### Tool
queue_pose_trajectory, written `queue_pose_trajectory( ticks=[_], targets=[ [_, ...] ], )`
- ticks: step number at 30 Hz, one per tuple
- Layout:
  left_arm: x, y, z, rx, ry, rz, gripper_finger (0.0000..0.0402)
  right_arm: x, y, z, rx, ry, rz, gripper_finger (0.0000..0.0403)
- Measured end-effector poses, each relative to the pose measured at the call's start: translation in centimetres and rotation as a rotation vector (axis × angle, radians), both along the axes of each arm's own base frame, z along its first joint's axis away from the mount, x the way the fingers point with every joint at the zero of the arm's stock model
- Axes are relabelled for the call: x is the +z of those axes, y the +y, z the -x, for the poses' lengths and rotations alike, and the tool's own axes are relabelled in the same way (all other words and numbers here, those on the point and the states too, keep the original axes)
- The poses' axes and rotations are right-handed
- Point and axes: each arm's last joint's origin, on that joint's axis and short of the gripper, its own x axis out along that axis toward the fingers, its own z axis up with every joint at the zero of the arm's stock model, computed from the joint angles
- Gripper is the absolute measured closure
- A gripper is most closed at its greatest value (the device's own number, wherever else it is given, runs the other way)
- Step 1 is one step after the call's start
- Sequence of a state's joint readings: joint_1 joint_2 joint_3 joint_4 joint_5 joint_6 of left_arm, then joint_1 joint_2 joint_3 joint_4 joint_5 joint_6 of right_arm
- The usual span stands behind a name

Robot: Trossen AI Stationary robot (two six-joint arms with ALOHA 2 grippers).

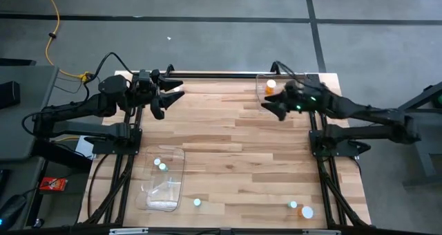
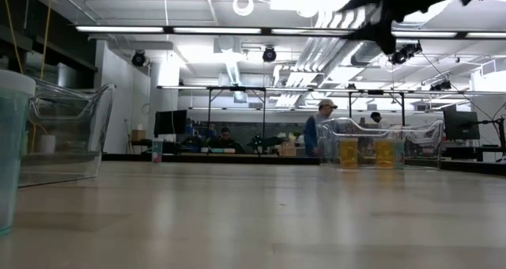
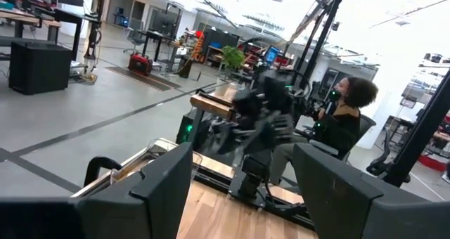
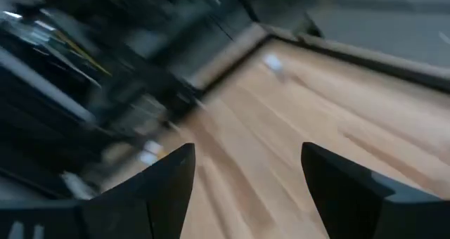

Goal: Pick and place medicine bottles into bin by pill shape (circle, oval)
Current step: Put the green capsule bottle into the top transparent bin

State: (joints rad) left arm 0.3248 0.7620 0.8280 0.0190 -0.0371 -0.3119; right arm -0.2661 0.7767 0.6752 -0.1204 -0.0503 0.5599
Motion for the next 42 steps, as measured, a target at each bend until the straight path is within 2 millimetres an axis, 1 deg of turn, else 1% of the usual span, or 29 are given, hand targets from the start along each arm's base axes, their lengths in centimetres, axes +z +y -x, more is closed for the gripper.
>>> queue_pose_trajectory(
  ticks=[2,4,7,9,13,23,25,27,30,33,35,37,39,42],
  targets=[
    [0.0,0.0,0.0,0.001,0.000,0.000,0.0165,0.8,1.0,0.6,0.004,-0.067,0.077,0.0151],
    [0.0,0.0,0.0,0.002,0.000,0.000,0.0165,1.3,1.7,0.9,0.002,-0.093,0.170,0.0151],
    [0.0,0.0,0.0,0.007,0.009,-0.023,0.0165,1.9,2.3,0.9,0.035,-0.121,0.309,0.0151],
    [0.0,0.0,0.0,0.009,0.017,-0.046,0.0165,2.2,2.6,0.8,0.055,-0.139,0.359,0.0151],
    [0.0,0.0,0.0,0.010,0.021,-0.056,0.0165,2.1,2.9,0.5,0.074,-0.135,0.369,0.0151],
    [-0.1,0.1,-0.1,0.010,0.027,-0.054,0.0165,1.7,2.9,-0.1,0.075,-0.126,0.307,0.0151],
    [-0.2,0.2,-0.4,0.037,0.037,-0.049,0.0165,1.8,2.9,-0.1,0.074,-0.133,0.306,0.0151],
    [-0.7,0.6,-0.8,0.127,0.064,-0.013,0.0165,1.8,2.9,-0.1,0.074,-0.134,0.306,0.0151],
    [-2.5,2.0,-1.9,0.303,0.159,0.095,0.0165,1.8,2.9,-0.1,0.072,-0.135,0.306,0.0151],
    [-5.0,4.2,-2.5,0.391,0.324,0.214,0.0165,1.8,2.9,-0.1,0.068,-0.140,0.279,0.0151],
    [-6.1,6.0,-2.8,0.424,0.455,0.316,0.0165,1.8,2.9,-0.1,0.066,-0.143,0.265,0.0151],
    [-7.5,7.8,-2.9,0.465,0.638,0.403,0.0165,1.8,2.9,-0.1,0.065,-0.143,0.266,0.0151],
    [-8.3,9.6,-2.9,0.499,0.798,0.451,0.0165,1.8,2.9,-0.1,0.055,-0.141,0.263,0.0151],
    [-9.4,12.3,-2.8,0.557,0.976,0.502,0.0165,1.8,2.8,-0.1,0.029,-0.144,0.230,0.0151]
  ],
)
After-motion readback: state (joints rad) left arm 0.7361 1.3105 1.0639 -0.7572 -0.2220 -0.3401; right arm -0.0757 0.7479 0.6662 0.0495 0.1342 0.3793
